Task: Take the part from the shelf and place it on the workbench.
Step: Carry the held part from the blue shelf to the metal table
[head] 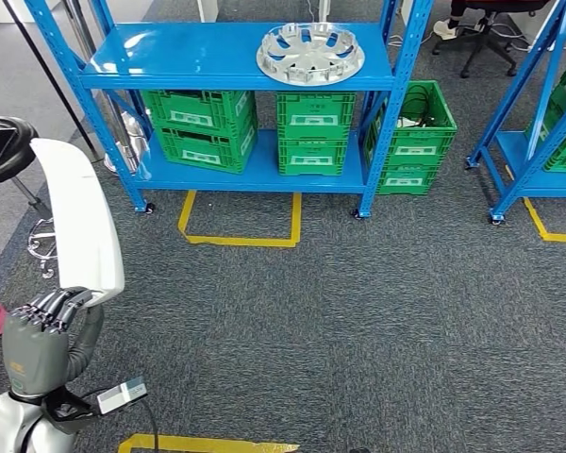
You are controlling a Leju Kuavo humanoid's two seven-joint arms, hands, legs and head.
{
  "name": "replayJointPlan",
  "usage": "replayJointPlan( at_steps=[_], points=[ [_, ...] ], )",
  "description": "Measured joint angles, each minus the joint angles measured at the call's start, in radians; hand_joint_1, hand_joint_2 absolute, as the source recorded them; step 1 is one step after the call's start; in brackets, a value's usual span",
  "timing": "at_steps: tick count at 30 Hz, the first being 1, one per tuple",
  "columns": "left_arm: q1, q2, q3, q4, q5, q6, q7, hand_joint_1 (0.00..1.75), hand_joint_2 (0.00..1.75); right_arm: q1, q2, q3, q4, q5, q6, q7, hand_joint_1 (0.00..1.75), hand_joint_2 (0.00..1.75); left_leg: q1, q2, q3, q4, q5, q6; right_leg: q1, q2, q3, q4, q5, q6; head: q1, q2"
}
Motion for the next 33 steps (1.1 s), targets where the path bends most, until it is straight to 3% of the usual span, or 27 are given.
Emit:
replayJointPlan(
  at_steps=[33],
  points=[
    [-0.014, 0.014, -0.025, 0.028, -0.02, 0.0, 0.023, 1.75, 1.75, 0.0, 0.0, 0.0, 0.0, -0.004, 0.001, -0.001, 0.0, 0.0, -0.001, 0.0, -0.002, 0.0, 0.0, 0.0, -0.001, 0.0, -0.001, 0.0, 0.001, 0.0, 0.0, 0.0]
  ],
)
